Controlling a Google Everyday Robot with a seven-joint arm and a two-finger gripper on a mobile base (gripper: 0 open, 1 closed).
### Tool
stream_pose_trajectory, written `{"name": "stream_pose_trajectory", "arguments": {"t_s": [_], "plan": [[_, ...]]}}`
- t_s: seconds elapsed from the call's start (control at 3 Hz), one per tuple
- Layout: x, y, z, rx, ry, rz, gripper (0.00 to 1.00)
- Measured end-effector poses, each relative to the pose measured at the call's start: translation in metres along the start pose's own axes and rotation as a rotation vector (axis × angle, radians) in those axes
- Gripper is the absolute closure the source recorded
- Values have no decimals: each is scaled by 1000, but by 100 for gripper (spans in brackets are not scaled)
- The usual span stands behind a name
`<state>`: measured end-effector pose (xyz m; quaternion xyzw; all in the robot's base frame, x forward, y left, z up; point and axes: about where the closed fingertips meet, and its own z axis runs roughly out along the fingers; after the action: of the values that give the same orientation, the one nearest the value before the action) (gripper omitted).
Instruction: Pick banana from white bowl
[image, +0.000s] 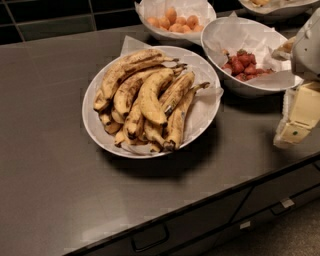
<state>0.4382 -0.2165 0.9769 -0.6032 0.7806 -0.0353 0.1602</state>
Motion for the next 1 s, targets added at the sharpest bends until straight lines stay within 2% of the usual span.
{"name": "stream_pose_trajectory", "arguments": {"t_s": [0.33, 0.67, 1.0], "plan": [[0, 0, 0, 0, 0, 0, 0], [-9, -1, -1, 16, 28, -31, 0], [-50, -8, -4, 32, 55, -139, 0]]}}
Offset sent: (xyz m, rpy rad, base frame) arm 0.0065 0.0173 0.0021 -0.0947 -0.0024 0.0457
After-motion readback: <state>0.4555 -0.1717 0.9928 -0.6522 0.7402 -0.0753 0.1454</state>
